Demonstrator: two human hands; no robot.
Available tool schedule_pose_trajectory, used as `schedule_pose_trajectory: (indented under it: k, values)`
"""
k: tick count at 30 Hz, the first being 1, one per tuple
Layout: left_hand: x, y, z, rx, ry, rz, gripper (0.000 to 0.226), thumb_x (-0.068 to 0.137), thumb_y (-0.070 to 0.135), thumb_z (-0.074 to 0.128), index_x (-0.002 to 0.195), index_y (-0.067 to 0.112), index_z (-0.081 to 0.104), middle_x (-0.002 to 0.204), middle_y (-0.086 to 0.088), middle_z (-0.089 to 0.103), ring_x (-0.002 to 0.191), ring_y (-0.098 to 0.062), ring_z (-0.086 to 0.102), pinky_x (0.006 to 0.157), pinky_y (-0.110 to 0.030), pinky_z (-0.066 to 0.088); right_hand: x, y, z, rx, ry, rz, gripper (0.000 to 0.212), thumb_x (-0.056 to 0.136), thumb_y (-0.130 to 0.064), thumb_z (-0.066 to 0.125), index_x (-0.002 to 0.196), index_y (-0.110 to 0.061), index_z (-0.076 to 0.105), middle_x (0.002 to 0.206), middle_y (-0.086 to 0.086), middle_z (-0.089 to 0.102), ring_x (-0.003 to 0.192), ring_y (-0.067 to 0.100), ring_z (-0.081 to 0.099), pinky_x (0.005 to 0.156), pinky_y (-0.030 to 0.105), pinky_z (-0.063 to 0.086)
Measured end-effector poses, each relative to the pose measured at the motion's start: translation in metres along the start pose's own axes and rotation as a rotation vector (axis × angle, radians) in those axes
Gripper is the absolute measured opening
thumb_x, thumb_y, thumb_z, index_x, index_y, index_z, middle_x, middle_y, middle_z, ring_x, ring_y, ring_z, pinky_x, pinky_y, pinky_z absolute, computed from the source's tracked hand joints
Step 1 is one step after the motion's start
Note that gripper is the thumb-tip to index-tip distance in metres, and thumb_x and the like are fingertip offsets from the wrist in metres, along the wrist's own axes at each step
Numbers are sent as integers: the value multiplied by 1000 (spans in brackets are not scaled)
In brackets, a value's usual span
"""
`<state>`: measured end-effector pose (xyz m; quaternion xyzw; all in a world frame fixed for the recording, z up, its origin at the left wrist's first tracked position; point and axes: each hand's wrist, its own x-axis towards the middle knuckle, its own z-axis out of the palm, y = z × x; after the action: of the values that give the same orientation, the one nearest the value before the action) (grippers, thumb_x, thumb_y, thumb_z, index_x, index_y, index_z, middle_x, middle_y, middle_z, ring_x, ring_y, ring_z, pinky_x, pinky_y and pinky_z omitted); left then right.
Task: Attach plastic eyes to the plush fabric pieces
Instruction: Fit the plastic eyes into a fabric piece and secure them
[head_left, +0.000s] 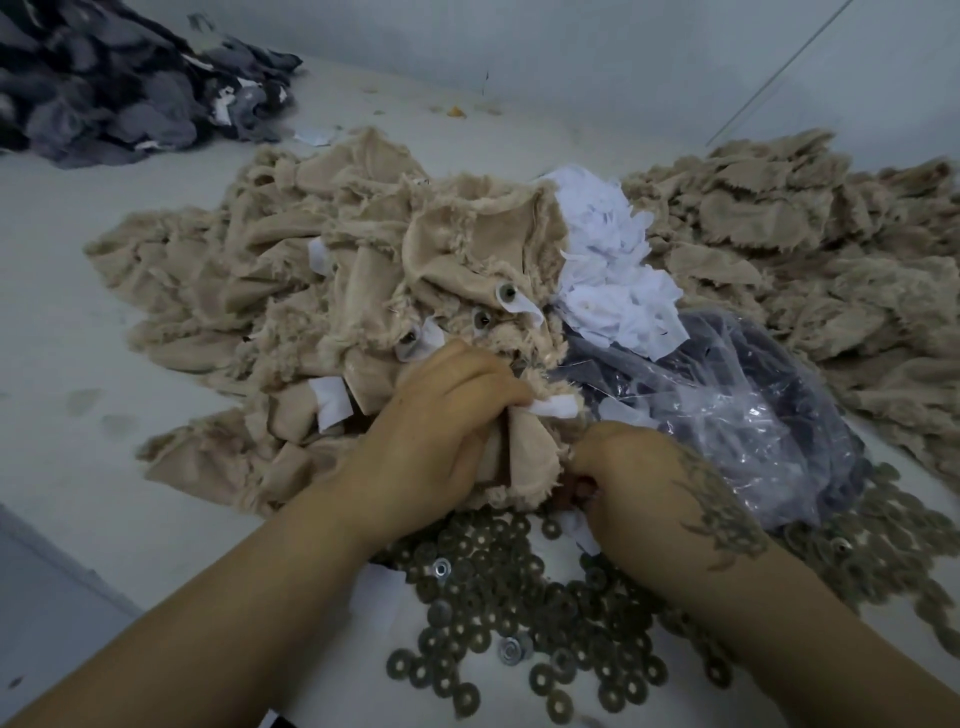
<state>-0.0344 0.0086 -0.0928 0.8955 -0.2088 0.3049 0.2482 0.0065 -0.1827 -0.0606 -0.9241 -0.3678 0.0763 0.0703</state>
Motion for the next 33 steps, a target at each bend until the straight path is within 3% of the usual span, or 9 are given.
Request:
schedule_pose_trajectory:
  k: [5,10,15,18,22,25,27,30,33]
  values:
    - [-12,-5,6,-11,85,-61,27,95,2,44,107,-5,67,105,-16,66,99,-26,59,94,-27,43,-12,-11,-7,182,136,-124,13,70,-18,61,74,-27,69,78,-13,60,74,8,59,62,22,48]
    - [-13,-9,7,30,175,-53,25,93,0,48,107,-7,68,105,-16,67,103,-22,58,98,-25,42,-7,-14,11,93,-50,-185,36,82,-59,64,113,-43,66,86,-23,37,91,1,53,73,21,44]
    - [-17,-7,10,6,162,-8,25,91,-1,49,106,-6,69,105,-18,67,103,-24,59,98,-28,44,1,-7,17,101,44,-141,20,87,-46,67,91,-27,70,85,-15,45,82,9,51,71,27,44]
    - [-17,-5,10,-11,146,21,24,90,-2,51,105,-5,70,105,-16,67,104,-23,60,98,-29,45,-1,-3,16,178,64,-75,14,82,-40,73,77,-31,65,74,-19,48,72,2,51,62,13,40]
    - [-16,-3,7,-8,170,13,23,92,2,53,103,-5,71,104,-14,69,103,-21,61,98,-27,46,-1,0,8,326,196,10,40,75,-20,75,53,-36,46,54,-17,53,60,0,56,50,15,41]
    - [-15,-1,6,0,177,26,22,91,5,54,100,-6,71,102,-14,71,100,-21,62,97,-26,47,-2,9,-3,331,257,117,28,78,-19,77,61,-32,59,65,-25,64,62,-4,61,55,15,51]
    - [-15,0,7,-2,163,44,20,90,5,57,97,-7,72,100,-15,72,96,-24,65,91,-31,51,-5,18,-12,305,364,145,23,79,-18,79,68,-30,64,60,-16,66,59,-1,64,55,17,53]
    - [-16,0,7,-9,138,102,18,87,4,62,95,-7,74,96,-15,72,92,-24,66,85,-34,53,-5,19,-17,253,760,7,13,82,-13,80,87,-24,76,70,-16,68,57,3,62,59,14,54]
    - [-14,0,9,-22,127,166,17,86,5,64,95,-5,75,95,-13,73,92,-23,67,86,-32,54,2,6,-3,280,865,-134,10,82,-14,75,90,-17,80,77,-19,65,77,2,62,72,6,48]
